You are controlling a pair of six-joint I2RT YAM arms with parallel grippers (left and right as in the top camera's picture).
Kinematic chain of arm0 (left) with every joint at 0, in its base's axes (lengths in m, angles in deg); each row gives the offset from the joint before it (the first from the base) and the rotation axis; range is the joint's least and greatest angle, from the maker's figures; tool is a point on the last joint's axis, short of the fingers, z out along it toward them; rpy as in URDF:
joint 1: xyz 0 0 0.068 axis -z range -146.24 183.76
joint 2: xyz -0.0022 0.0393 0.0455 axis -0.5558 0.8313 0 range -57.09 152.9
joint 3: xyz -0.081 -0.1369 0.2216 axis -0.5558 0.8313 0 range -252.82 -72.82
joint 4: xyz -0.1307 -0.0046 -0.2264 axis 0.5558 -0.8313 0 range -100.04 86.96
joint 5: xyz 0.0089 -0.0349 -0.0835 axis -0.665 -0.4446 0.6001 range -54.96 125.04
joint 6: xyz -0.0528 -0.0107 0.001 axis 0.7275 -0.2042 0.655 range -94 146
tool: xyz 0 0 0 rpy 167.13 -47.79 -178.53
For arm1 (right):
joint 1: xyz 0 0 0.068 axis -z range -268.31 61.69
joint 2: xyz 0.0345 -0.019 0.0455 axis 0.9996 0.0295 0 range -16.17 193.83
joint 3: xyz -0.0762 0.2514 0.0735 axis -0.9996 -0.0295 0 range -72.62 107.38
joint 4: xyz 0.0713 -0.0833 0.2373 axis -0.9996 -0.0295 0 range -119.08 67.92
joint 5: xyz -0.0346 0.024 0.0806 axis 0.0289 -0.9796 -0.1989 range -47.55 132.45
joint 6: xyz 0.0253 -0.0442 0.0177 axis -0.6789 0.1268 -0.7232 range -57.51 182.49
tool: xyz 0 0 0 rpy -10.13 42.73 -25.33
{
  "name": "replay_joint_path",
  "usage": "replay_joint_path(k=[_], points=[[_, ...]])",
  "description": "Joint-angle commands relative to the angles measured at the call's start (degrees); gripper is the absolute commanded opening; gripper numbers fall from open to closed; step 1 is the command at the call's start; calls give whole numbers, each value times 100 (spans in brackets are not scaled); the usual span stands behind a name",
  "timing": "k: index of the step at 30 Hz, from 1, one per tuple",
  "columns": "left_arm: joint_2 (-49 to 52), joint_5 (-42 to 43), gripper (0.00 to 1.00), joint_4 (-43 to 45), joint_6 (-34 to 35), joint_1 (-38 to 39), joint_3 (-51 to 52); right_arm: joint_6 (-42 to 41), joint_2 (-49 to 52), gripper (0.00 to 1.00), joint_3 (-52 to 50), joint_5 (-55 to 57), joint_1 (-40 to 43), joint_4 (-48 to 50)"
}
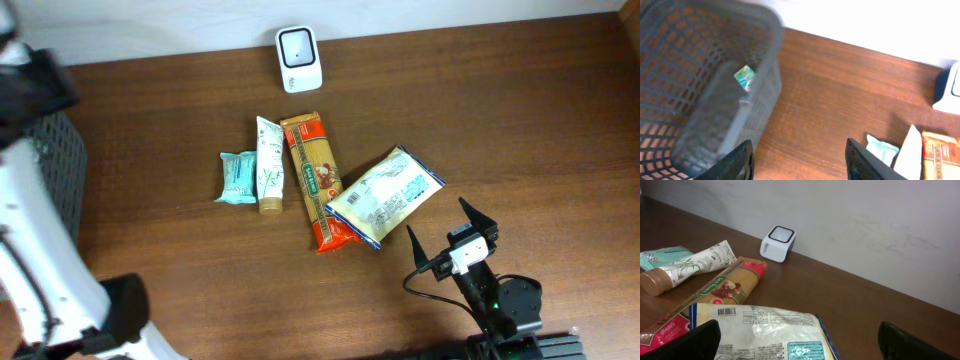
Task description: Scan the item barcode
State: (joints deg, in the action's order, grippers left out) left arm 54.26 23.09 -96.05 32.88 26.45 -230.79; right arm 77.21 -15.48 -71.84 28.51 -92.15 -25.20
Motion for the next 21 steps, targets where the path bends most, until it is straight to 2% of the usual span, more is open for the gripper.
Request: replay_joint_path(k=[1,4,9,12,13,15,16,17,18,20,21], points=[[-393,-2006,58,-330,828,1300,11,-79,-33,99,-46,50,15,-13],[-415,-2761,58,-369,1178,2070,339,-81,-33,99,-46,50,15,-13],[-846,-3241,61,-297,1869,2258,1589,-81,-33,99,-46,50,15,-13],[-1768,-3316,64,595,1912,2253,3423,-81,-33,98,-44,50,15,-13],[-2562,-3115,70,1792,1381,2253,4918,-81,-33,99,-46,50,15,-13],[-3252,-2337,89,3276,367,2199,6262,-81,-33,98,-46,50,15,-13],[-3748,-1364,95,4356,-374,1978,7097,-81,-33,99,-46,50,15,-13],[-3980,-667,100,4885,-761,1744,7440,-79,-33,99,-46,50,15,-13],[-4258,885,99,5477,-1311,1034,7720,-79,-33,99,-46,50,15,-13],[-4221,2284,100,5908,-1292,-282,7477,-81,-33,99,-46,50,15,-13],[-4124,2555,99,6133,-1200,-824,7335,-79,-33,99,-46,50,15,-13]])
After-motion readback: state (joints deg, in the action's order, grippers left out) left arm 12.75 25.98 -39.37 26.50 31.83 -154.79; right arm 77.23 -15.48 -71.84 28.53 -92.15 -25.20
